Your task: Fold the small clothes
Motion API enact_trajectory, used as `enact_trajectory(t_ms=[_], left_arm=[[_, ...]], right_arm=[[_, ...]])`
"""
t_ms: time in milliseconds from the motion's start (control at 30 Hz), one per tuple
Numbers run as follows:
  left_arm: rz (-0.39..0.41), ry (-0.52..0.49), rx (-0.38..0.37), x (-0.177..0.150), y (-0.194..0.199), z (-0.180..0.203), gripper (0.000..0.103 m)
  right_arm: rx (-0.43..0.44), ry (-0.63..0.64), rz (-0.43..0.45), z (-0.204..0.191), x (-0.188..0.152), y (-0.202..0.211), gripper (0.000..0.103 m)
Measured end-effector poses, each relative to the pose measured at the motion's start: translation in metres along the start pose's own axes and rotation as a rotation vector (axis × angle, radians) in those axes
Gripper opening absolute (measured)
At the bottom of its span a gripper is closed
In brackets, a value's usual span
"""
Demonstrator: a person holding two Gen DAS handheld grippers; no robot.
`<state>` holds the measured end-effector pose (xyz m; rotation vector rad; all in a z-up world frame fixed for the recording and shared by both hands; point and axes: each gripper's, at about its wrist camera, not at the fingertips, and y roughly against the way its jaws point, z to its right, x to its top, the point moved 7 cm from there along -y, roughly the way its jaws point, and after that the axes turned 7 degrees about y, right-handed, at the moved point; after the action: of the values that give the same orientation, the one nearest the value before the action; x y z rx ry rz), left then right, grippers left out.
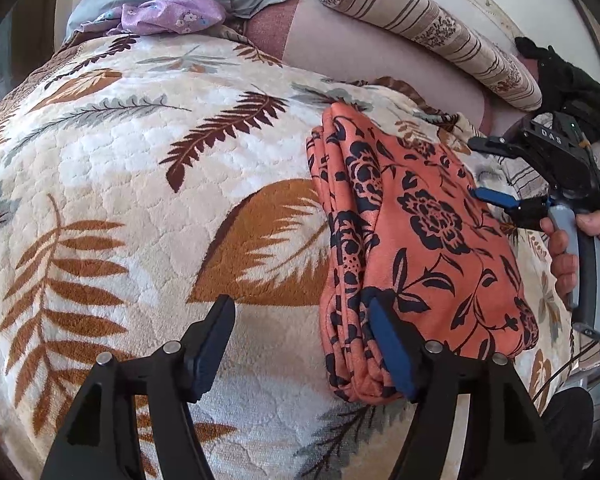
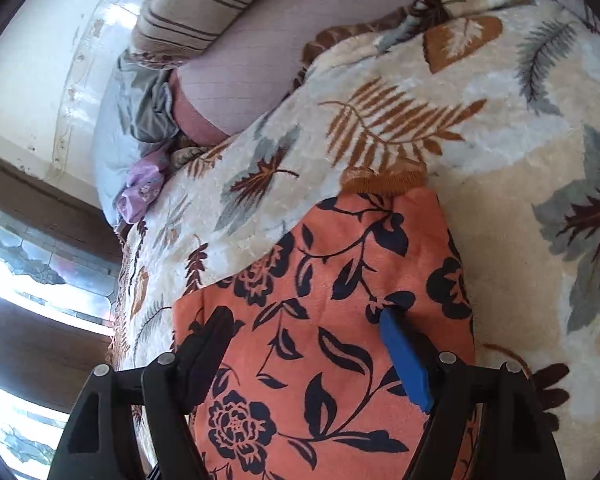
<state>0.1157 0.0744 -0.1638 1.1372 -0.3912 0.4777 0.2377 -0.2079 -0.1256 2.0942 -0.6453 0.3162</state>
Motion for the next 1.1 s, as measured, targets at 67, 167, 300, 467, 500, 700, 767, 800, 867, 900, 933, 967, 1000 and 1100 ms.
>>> enact_trajectory(t_ms=[67,167,300,467,500,700,767,800,867,900,933,967,1000,1100], left_arm=[[0.044,-0.001,-0.022,0.003,0.014,0.001,0.071],[-0.007,-0.068,0.041,-0.008,0.009,0.001,0.071],[-0.058,-0.03,0.062,-0.015,0.002,-0.006,0.071],[0.01,-0.023,0.08,-0.007,0.031,-0.003,0.071],[0.011,-0.029,0.095,-0.009,0.033,-0.002,0.071],[0.038,-0.08,0.111,-0.012,0.046,0.027,0.076],[0.07,-0.109,0.094,0.001,0.047,0.041,0.078],[0.083,-0.111,0.093,0.01,0.044,0.045,0.079],[0.079,-0.088,0.099,0.03,0.032,0.047,0.08],[0.056,-0.061,0.077,0.04,0.021,0.047,0.08],[0.032,-0.025,0.058,0.05,0.008,0.045,0.08],[0.003,0.01,0.032,0.057,-0.004,0.044,0.08],[-0.032,0.046,0.009,0.065,-0.018,0.042,0.08],[-0.096,0.101,-0.04,0.084,-0.051,0.04,0.079]], right_arm=[[0.025,0.031,0.012,-0.009,-0.013,0.018,0.078],[0.04,0.08,0.0,-0.015,-0.043,0.04,0.078],[0.034,0.108,-0.092,-0.009,-0.092,0.047,0.079],[0.033,0.165,-0.047,-0.011,-0.129,0.074,0.079],[0.025,0.182,-0.038,-0.012,-0.137,0.078,0.079],[-0.019,0.257,-0.026,-0.019,-0.171,0.092,0.079],[-0.015,0.242,-0.019,-0.019,-0.167,0.097,0.079],[-0.015,0.228,-0.007,-0.018,-0.164,0.101,0.079],[0.007,0.205,0.005,-0.018,-0.159,0.105,0.08],[0.01,0.199,0.007,-0.018,-0.159,0.106,0.08],[0.013,0.198,0.008,-0.018,-0.16,0.107,0.08],[0.019,0.201,0.005,-0.019,-0.162,0.107,0.08],[0.023,0.205,0.001,-0.018,-0.165,0.106,0.08],[0.042,0.197,0.005,-0.012,-0.169,0.103,0.08]])
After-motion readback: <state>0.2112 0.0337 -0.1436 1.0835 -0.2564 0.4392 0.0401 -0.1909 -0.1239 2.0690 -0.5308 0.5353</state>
